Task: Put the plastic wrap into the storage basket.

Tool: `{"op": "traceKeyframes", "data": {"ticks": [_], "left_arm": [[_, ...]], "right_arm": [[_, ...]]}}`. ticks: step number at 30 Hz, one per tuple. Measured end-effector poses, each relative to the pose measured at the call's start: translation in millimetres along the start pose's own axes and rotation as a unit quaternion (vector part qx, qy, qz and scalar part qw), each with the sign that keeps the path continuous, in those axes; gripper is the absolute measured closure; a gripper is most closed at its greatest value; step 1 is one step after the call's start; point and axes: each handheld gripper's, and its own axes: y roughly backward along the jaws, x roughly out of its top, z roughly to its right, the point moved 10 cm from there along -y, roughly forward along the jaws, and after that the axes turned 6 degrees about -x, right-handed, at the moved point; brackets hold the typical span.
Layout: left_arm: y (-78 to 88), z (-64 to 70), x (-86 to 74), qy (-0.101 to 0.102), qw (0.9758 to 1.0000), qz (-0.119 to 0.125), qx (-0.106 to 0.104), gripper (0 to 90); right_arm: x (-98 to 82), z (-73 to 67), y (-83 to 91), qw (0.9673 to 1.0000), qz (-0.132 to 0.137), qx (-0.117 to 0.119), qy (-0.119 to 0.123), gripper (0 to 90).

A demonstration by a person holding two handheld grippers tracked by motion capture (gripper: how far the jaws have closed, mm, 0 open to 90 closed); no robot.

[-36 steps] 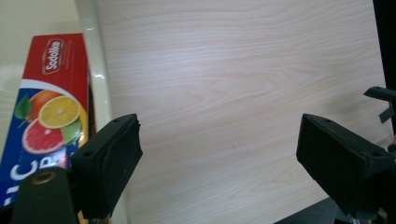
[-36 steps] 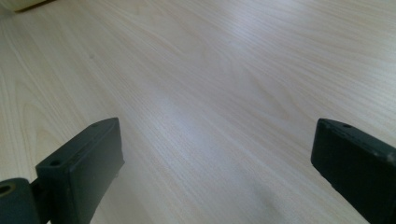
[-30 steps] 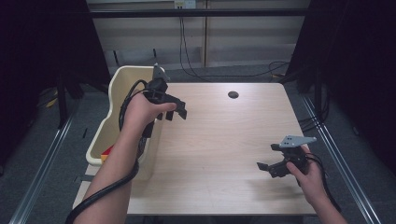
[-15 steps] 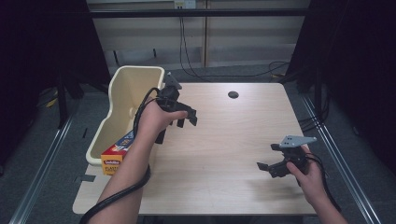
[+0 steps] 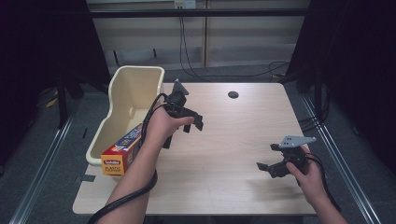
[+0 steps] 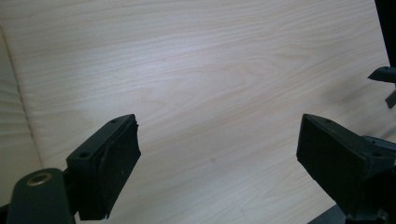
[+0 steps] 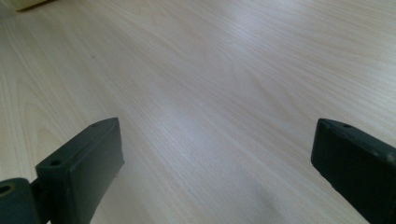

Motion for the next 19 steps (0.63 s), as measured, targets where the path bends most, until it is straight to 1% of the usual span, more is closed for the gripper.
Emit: {"op": "traceKeyframes", "data": {"ticks": [3, 5, 9, 12, 13, 17, 19], "left_arm": [[-5.4, -0.2, -2.1, 0.0, 1.0, 0.001, -0.001, 12.4], [-9.6, 0.0, -4.3, -0.002, 1.0, -0.001, -0.004, 12.3], [-16.2, -1.6, -6.7, -0.009, 1.0, 0.0, -0.003, 11.8], [-20.8, -1.6, -8.7, -0.012, 0.9999, 0.002, -0.007, 11.4], [-22.4, -2.6, -9.5, -0.014, 0.9999, 0.001, -0.005, 11.4], [-28.7, -3.8, -12.3, -0.013, 0.9999, 0.002, -0.007, 11.1], [-30.4, -3.8, -12.4, -0.016, 0.9998, 0.004, -0.009, 10.8]], "right_arm": [[-0.3, -0.8, 0.1, 1.0, -0.001, 0.003, -0.001, 2.0], [-0.5, -1.1, -0.1, 1.0, -0.003, 0.004, -0.001, 2.0], [-0.8, -0.9, -0.4, 1.0, -0.003, 0.003, 0.001, 2.0], [-1.1, -0.6, -0.9, 1.0, -0.004, 0.002, 0.001, 2.0], [-1.2, -0.7, -1.0, 1.0, -0.004, 0.005, 0.002, 2.0], [-1.7, -1.0, -1.5, 1.0, -0.005, 0.002, 0.002, 2.0], [-2.1, -0.8, -1.7, 1.0, -0.005, 0.002, 0.003, 2.0]]}}
